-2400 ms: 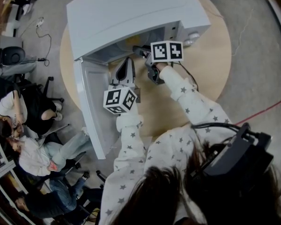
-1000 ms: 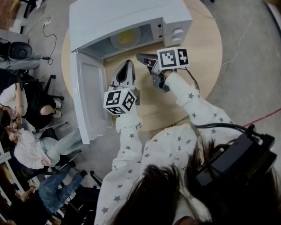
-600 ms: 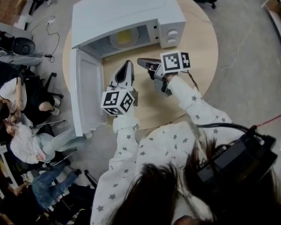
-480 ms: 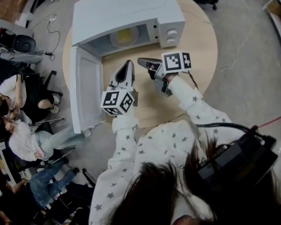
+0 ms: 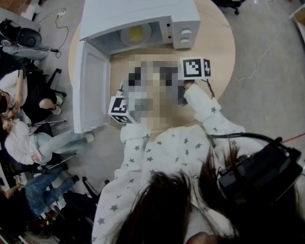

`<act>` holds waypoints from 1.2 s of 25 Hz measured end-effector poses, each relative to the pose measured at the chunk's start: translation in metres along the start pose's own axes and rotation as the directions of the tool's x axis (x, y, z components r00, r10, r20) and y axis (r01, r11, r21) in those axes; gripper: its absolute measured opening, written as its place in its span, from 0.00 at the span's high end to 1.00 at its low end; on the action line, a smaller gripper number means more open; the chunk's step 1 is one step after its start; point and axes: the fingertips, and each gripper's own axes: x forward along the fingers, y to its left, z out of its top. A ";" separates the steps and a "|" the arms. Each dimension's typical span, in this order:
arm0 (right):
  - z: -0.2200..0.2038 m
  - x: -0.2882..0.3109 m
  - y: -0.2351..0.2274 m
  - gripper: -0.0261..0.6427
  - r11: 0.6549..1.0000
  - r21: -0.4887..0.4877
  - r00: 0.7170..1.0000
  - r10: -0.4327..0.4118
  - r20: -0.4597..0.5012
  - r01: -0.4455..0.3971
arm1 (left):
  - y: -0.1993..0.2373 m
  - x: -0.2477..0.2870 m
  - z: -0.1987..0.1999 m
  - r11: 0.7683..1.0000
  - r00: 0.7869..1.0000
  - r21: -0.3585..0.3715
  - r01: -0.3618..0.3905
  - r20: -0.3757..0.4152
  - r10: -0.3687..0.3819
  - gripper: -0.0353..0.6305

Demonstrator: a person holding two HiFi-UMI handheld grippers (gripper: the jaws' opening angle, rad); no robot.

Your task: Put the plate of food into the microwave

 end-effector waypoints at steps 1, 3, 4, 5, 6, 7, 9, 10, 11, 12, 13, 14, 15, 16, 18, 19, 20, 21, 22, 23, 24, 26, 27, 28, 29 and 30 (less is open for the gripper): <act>0.000 -0.002 0.000 0.95 1.000 0.009 1.000 0.008 0.007 -0.008 | -0.001 0.000 0.001 1.000 1.000 0.006 -0.003 0.004 0.003 0.94; 0.004 -0.004 0.001 0.95 1.000 0.019 1.000 0.018 0.021 -0.019 | -0.002 0.000 0.005 1.000 1.000 0.013 -0.008 0.012 0.008 0.94; 0.005 -0.004 0.002 0.95 1.000 0.020 1.000 0.020 0.023 -0.020 | -0.002 0.000 0.006 1.000 1.000 0.013 -0.010 0.015 0.010 0.94; 0.006 -0.004 0.002 0.95 1.000 0.021 1.000 0.020 0.023 -0.020 | -0.002 0.000 0.007 1.000 1.000 0.012 -0.013 0.016 0.013 0.94; 0.006 -0.004 0.002 0.95 1.000 0.022 1.000 0.021 0.022 -0.021 | -0.002 0.001 0.008 1.000 1.000 0.011 -0.015 0.017 0.015 0.94; 0.007 -0.004 0.003 0.95 1.000 0.021 1.000 0.023 0.021 -0.023 | -0.002 0.001 0.008 1.000 1.000 0.011 -0.017 0.017 0.017 0.94; 0.007 -0.003 0.004 0.95 0.999 0.019 0.999 0.027 0.021 -0.027 | -0.002 0.000 0.008 1.000 1.000 0.013 -0.018 0.019 0.017 0.94; 0.007 -0.003 0.005 0.95 0.999 0.018 0.999 0.029 0.021 -0.029 | -0.001 0.000 0.008 1.000 1.000 0.015 -0.018 0.019 0.017 0.94; 0.007 -0.003 0.006 0.95 0.999 0.018 0.999 0.030 0.021 -0.031 | -0.001 0.000 0.009 1.000 1.000 0.016 -0.018 0.019 0.017 0.94; 0.007 -0.002 0.006 0.95 0.999 0.016 0.999 0.031 0.020 -0.031 | -0.001 0.001 0.010 1.000 1.000 0.019 -0.018 0.017 0.018 0.94; 0.008 -0.002 0.007 0.95 0.999 0.011 0.999 0.031 0.017 -0.031 | 0.000 0.001 0.010 1.000 1.000 0.023 -0.019 0.015 0.018 0.94; 0.008 -0.002 0.007 0.95 1.000 0.006 0.999 0.031 0.014 -0.031 | 0.000 0.001 0.010 0.999 1.000 0.029 -0.020 0.011 0.020 0.94; 0.007 -0.001 0.007 0.95 0.999 0.000 0.999 0.032 0.009 -0.032 | 0.000 0.001 0.010 0.999 1.000 0.035 -0.022 0.007 0.021 0.94; 0.005 -0.001 0.007 0.95 0.999 -0.003 0.999 0.035 0.005 -0.035 | 0.000 0.000 0.009 0.999 1.000 0.039 -0.023 0.003 0.023 0.94; 0.002 -0.003 0.005 0.95 0.999 0.002 0.999 0.034 -0.001 -0.034 | -0.001 -0.001 0.007 0.999 1.000 0.039 -0.025 0.001 0.025 0.94; 0.000 -0.004 0.004 0.95 0.999 0.008 1.000 0.031 -0.003 -0.031 | -0.001 -0.001 0.006 0.999 1.000 0.038 -0.027 0.002 0.027 0.94; -0.002 -0.004 0.003 0.95 0.999 0.012 0.999 0.031 -0.007 -0.031 | -0.002 -0.001 0.005 0.999 1.000 0.037 -0.028 0.001 0.028 0.94; -0.003 -0.004 0.003 0.95 0.999 0.008 0.999 0.036 -0.010 -0.036 | -0.002 -0.002 0.004 0.999 1.000 0.036 -0.030 0.001 0.030 0.94; -0.003 -0.003 0.004 0.95 0.999 0.000 0.999 0.042 -0.013 -0.042 | -0.003 -0.001 0.003 0.999 1.000 0.034 -0.031 0.000 0.031 0.94; -0.004 -0.003 0.004 0.95 0.999 -0.004 0.999 0.046 -0.017 -0.046 | -0.003 -0.001 0.002 0.999 0.999 0.031 -0.032 -0.001 0.032 0.94; -0.004 -0.003 0.004 0.95 0.999 -0.006 0.999 0.048 -0.021 -0.048 | -0.003 -0.001 0.001 0.999 0.999 0.030 -0.032 -0.001 0.032 0.94; -0.006 -0.002 0.004 0.95 0.999 -0.006 0.998 0.049 -0.028 -0.049 | -0.004 -0.001 0.001 0.999 0.999 0.026 -0.033 0.000 0.033 0.94; -0.007 -0.002 0.005 0.95 0.999 -0.006 0.998 0.050 -0.030 -0.050 | -0.004 -0.002 0.003 0.999 0.999 0.021 -0.033 0.004 0.033 0.94; -0.007 -0.002 0.005 0.95 0.999 -0.006 0.998 0.051 -0.031 -0.051 | -0.004 -0.002 0.005 0.999 0.999 0.016 -0.032 0.010 0.032 0.94; -0.006 -0.002 0.005 0.95 0.999 -0.005 0.998 0.051 -0.032 -0.051 | -0.004 -0.002 0.006 0.999 0.999 0.014 -0.033 0.014 0.033 0.94; -0.006 -0.002 0.005 0.95 0.999 -0.002 0.998 0.049 -0.032 -0.049 | -0.003 -0.002 0.007 0.999 0.999 0.013 -0.034 0.016 0.034 0.94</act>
